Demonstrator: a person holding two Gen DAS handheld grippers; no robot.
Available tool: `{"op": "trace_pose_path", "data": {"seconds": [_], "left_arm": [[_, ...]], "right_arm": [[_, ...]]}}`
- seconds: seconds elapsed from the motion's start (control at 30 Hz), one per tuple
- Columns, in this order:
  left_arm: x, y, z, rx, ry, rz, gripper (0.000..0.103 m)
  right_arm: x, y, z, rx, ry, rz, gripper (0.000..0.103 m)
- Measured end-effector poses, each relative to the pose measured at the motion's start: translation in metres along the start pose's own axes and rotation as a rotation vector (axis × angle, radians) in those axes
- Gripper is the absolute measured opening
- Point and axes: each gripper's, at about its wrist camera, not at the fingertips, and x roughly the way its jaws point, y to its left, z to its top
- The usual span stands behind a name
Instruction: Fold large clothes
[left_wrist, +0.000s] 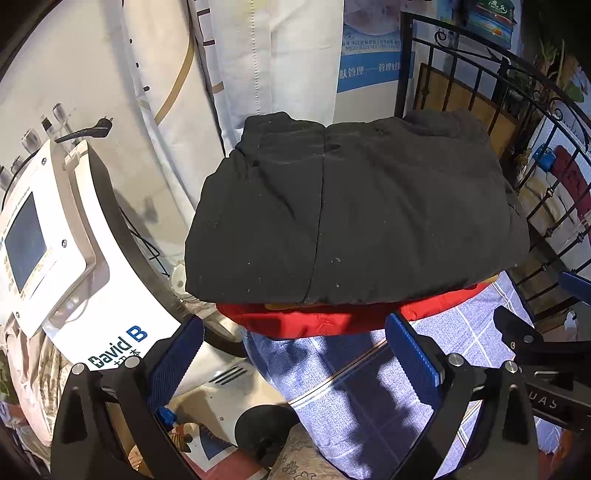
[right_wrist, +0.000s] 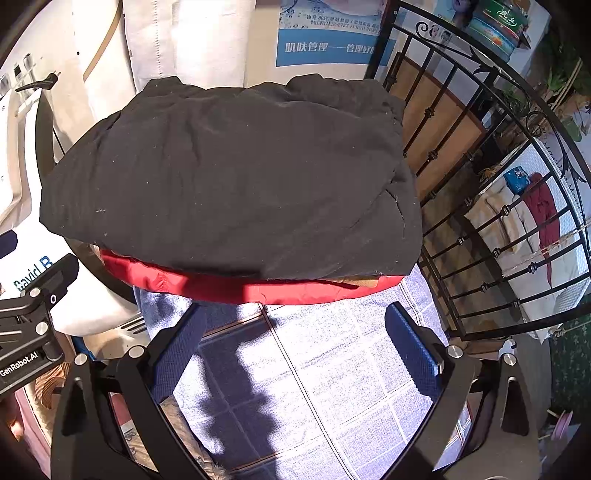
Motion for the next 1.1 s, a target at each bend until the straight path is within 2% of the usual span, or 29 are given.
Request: {"op": "trace_pose_path", "data": {"seconds": [1.1], "left_arm": [[-0.0013,0.0006,-0.0042,-0.014,0.014,0.009,0.097]], "right_arm": [[-0.0004,0.0058,0.0004,-0.005,-0.001,0.003,0.096]]}}
